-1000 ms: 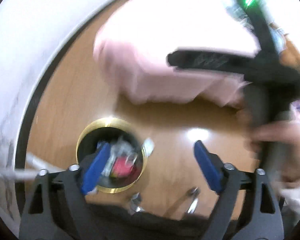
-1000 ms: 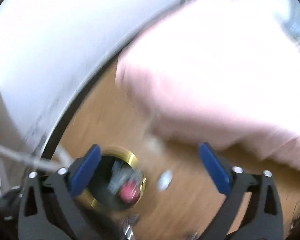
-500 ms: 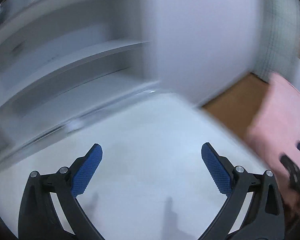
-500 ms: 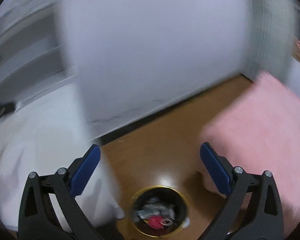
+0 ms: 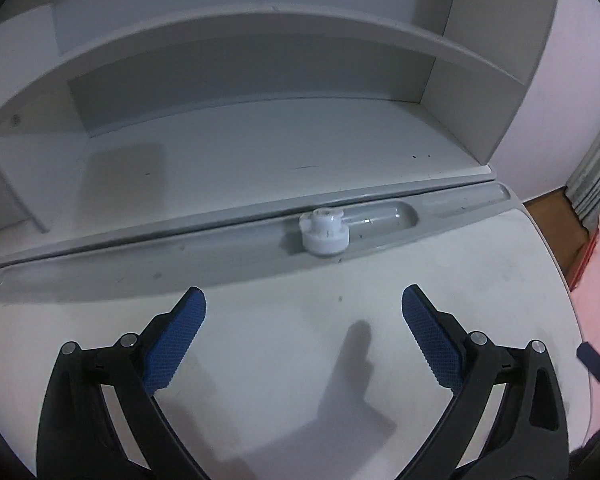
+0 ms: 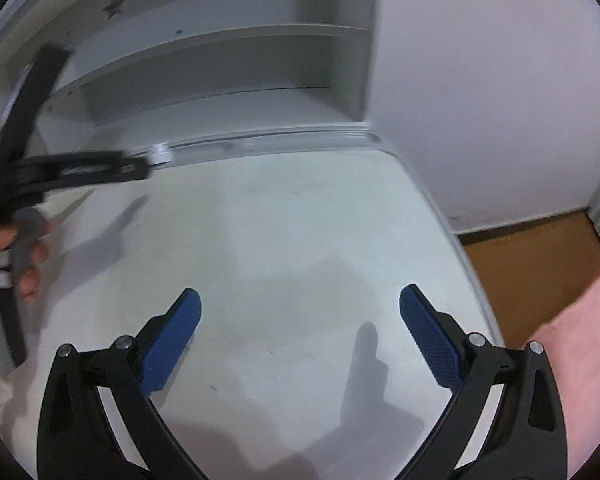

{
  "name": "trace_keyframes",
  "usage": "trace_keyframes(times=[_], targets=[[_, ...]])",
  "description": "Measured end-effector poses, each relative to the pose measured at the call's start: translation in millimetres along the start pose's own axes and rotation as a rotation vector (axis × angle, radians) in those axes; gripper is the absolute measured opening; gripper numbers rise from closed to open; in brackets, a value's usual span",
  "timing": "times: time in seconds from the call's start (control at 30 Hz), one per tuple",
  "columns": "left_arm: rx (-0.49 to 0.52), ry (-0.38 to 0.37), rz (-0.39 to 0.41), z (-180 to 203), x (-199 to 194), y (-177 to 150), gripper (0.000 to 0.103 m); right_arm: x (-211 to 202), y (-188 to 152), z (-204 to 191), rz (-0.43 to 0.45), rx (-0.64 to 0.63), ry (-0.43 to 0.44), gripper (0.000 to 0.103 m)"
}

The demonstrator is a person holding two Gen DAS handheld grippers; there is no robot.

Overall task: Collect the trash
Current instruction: 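Grasp the white bottle cap on the desk ledge with the left tool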

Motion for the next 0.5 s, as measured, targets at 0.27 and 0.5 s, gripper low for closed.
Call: trace_keyframes(times=[0.27, 0.5], targets=[[0.031, 0.017, -0.045, -1.7, 39.3, 27.9, 0.065, 28.9, 8.3, -17.1, -0.071, 0.000, -0.007, 0.096], [0.022, -0.012, -0.053, 2.2, 48.7, 37.9, 0.031, 31.5, 3.3, -7.3, -0.100, 0.022, -0.025, 0.096]])
Point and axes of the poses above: each gripper's, at about its wrist camera, not at the fingertips, and x roughly the way its jaws point, z to its right, y to its top, the point moved 6 cm from there along x, roughly the way its jaws point, and after that the axes turned 14 degrees about x, right-handed, at the moved point
